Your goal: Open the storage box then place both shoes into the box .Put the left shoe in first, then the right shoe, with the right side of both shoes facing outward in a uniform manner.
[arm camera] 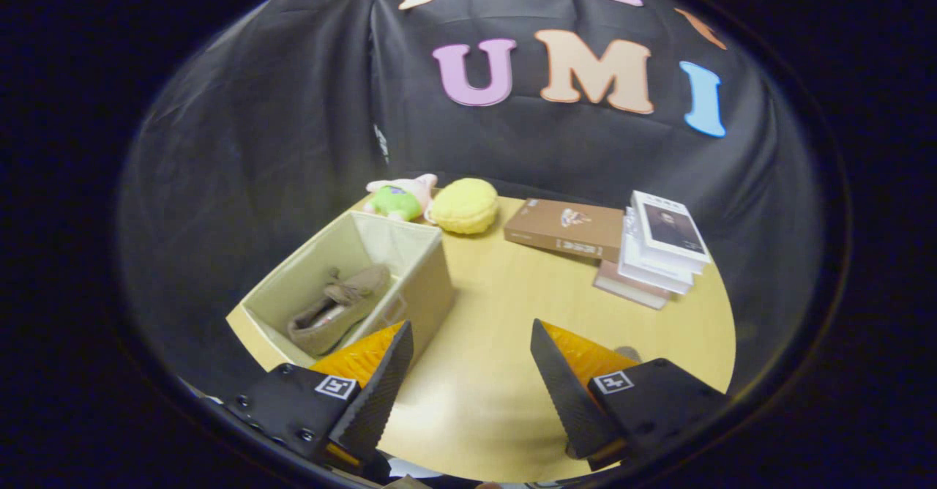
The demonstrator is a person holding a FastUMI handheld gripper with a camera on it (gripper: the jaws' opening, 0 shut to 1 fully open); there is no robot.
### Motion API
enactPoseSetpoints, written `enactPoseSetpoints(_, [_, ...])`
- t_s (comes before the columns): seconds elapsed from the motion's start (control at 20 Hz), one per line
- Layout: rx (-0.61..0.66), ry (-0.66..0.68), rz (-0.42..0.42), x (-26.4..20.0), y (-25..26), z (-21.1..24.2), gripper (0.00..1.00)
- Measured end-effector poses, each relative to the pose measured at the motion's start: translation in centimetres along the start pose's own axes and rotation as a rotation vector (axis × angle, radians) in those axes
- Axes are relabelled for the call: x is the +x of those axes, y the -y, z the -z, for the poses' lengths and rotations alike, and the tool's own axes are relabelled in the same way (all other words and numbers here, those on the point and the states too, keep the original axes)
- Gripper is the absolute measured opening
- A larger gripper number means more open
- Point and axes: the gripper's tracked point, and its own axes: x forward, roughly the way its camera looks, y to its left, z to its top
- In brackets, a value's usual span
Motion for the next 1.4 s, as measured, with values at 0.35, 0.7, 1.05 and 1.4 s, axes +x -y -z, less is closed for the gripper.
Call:
enactPoseSetpoints(0.35, [0.029, -0.056, 0.114, -2.5, 10.2, 4.0, 1.00])
enactPoseSetpoints(0.7, [0.021, -0.170, 0.197, -2.5, 17.8, 10.6, 1.00])
enactPoseSetpoints(1.05, [0.014, -0.320, 0.196, 0.6, 20.9, 17.0, 0.97])
enactPoseSetpoints(1.4, [0.116, -0.454, 0.139, 3.0, 21.0, 20.1, 0.94])
